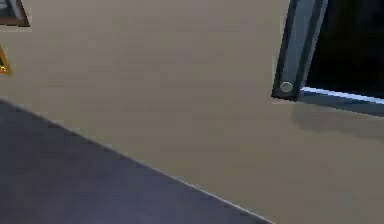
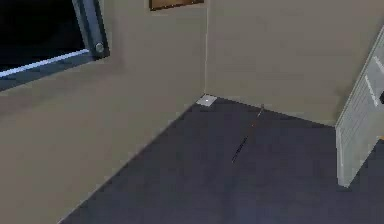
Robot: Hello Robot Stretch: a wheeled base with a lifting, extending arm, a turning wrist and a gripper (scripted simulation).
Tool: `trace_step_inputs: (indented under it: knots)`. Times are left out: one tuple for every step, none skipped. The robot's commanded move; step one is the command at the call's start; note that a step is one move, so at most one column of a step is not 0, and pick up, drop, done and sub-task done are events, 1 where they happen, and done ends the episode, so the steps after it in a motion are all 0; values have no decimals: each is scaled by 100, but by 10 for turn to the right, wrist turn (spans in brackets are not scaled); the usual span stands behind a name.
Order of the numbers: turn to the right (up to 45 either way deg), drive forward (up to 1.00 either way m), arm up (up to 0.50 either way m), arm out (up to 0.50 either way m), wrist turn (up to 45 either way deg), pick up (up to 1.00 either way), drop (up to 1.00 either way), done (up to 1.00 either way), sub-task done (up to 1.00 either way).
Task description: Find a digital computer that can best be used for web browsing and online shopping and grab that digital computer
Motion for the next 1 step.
trace_step_inputs:
  knots:
    - [450,0,0,0,0,0,0,0,0]
